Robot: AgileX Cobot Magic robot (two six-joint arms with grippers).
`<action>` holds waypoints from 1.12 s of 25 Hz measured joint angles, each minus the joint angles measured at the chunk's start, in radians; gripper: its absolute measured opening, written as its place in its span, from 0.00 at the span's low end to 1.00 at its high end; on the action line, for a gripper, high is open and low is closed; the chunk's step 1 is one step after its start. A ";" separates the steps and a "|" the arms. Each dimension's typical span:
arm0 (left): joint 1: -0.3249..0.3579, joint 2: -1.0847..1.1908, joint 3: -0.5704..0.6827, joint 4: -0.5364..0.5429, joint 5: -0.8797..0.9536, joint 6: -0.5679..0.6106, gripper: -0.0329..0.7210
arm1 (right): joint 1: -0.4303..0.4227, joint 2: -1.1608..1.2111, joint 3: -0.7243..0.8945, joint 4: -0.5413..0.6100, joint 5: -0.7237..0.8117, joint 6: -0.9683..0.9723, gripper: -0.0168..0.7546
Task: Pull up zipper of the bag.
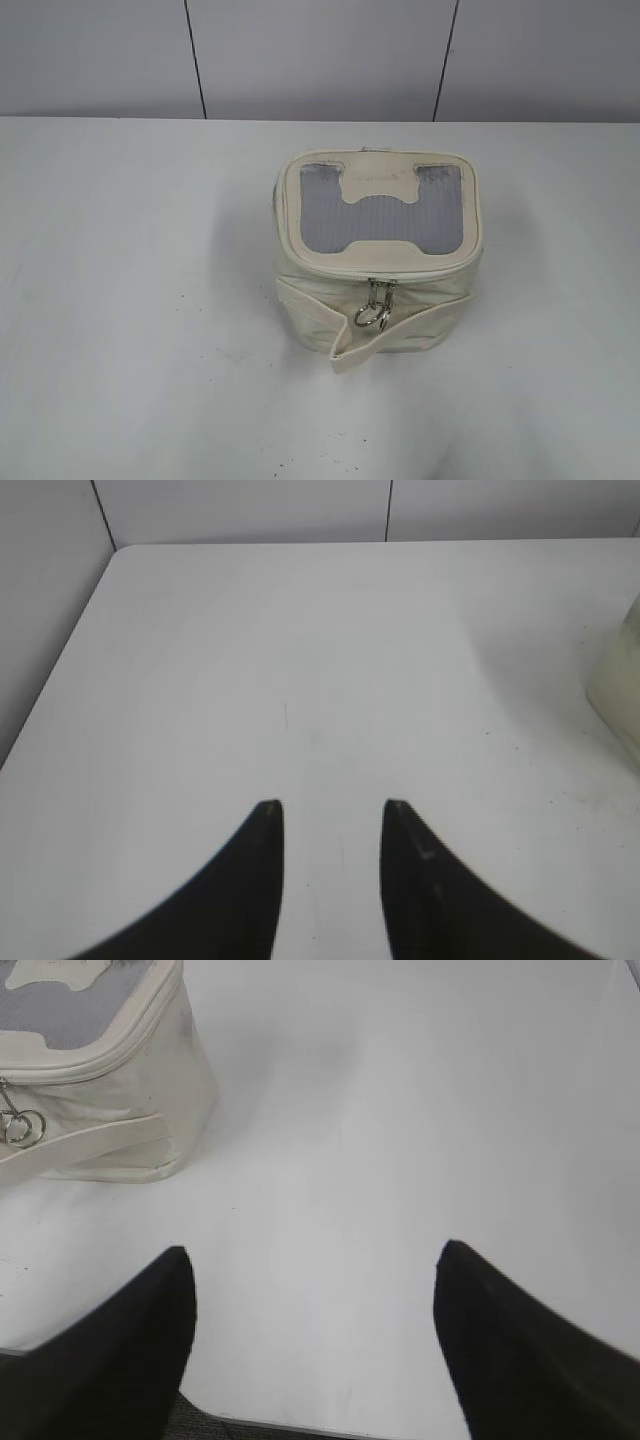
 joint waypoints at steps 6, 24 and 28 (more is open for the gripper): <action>0.000 0.000 0.000 0.000 0.000 0.000 0.38 | 0.000 0.000 0.000 0.000 0.000 0.000 0.77; 0.000 0.000 0.000 0.005 0.000 0.000 0.38 | -0.100 0.000 0.000 0.004 0.000 0.000 0.76; 0.000 0.000 0.000 0.005 0.000 0.000 0.38 | -0.100 0.000 0.000 0.004 0.000 0.000 0.76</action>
